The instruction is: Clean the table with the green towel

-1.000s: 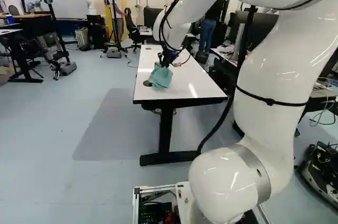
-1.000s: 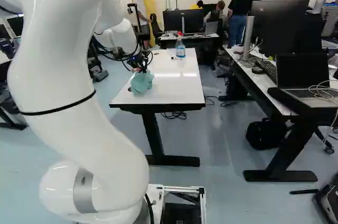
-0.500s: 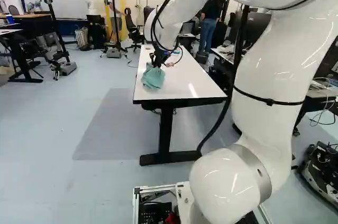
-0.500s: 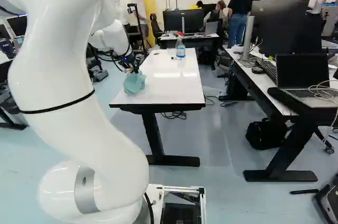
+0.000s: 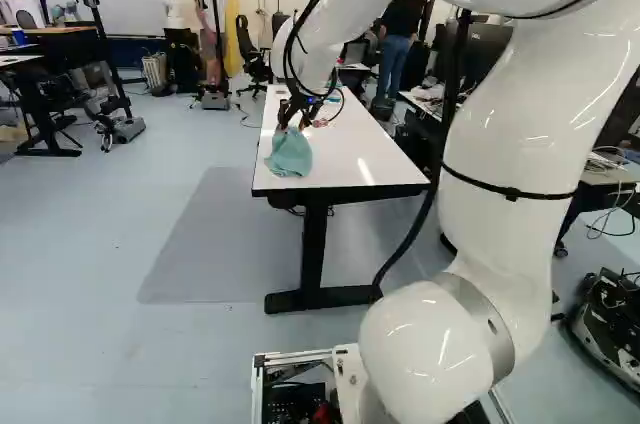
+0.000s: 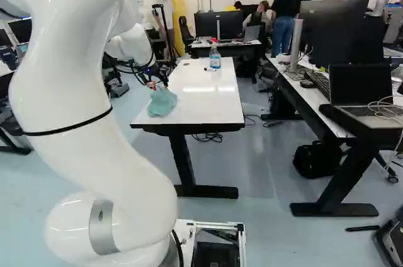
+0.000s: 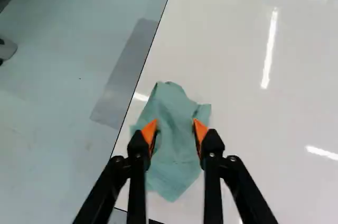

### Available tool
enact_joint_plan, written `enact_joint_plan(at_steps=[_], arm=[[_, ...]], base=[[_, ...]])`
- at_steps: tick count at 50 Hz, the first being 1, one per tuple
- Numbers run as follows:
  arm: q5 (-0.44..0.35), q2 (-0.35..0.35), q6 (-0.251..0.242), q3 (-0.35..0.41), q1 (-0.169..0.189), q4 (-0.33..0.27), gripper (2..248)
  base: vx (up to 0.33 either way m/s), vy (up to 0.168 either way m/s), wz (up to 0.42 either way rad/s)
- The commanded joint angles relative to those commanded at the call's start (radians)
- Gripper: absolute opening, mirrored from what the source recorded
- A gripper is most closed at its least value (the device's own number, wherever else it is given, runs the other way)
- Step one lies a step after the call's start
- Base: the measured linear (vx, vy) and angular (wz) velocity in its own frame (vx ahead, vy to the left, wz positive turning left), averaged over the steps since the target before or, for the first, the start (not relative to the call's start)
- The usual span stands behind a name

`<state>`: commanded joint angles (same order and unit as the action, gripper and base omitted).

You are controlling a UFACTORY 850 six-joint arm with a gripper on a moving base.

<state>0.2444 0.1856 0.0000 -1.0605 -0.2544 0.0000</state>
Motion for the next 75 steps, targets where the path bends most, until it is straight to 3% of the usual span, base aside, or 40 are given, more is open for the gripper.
enact_joint_plan(at_steps=[1, 2, 6, 7, 11, 12, 17, 18, 45, 75], arm=[[0.0, 0.0, 0.0, 0.0, 0.0, 0.0, 102], [0.0, 0.0, 0.0, 0.0, 0.0, 0.0, 137], [0.0, 0.0, 0.0, 0.0, 0.0, 0.0, 137], [0.0, 0.0, 0.0, 0.0, 0.0, 0.0, 174], [0.0, 0.0, 0.0, 0.0, 0.0, 0.0, 174], [0.0, 0.0, 0.0, 0.0, 0.0, 0.0, 210], [0.0, 0.0, 0.0, 0.0, 0.0, 0.0, 210], [0.0, 0.0, 0.0, 0.0, 0.0, 0.0, 245], [0.0, -0.001, 0.0, 0.002, 0.004, 0.0, 247], [0.0, -0.085, 0.0, 0.053, 0.06, 0.0, 247]], base=[[0.0, 0.0, 0.0], [0.0, 0.0, 0.0], [0.0, 0.0, 0.0], [0.0, 0.0, 0.0], [0.0, 0.0, 0.0], [0.0, 0.0, 0.0], [0.0, 0.0, 0.0], [0.0, 0.0, 0.0], [0.0, 0.0, 0.0], [0.0, 0.0, 0.0]])
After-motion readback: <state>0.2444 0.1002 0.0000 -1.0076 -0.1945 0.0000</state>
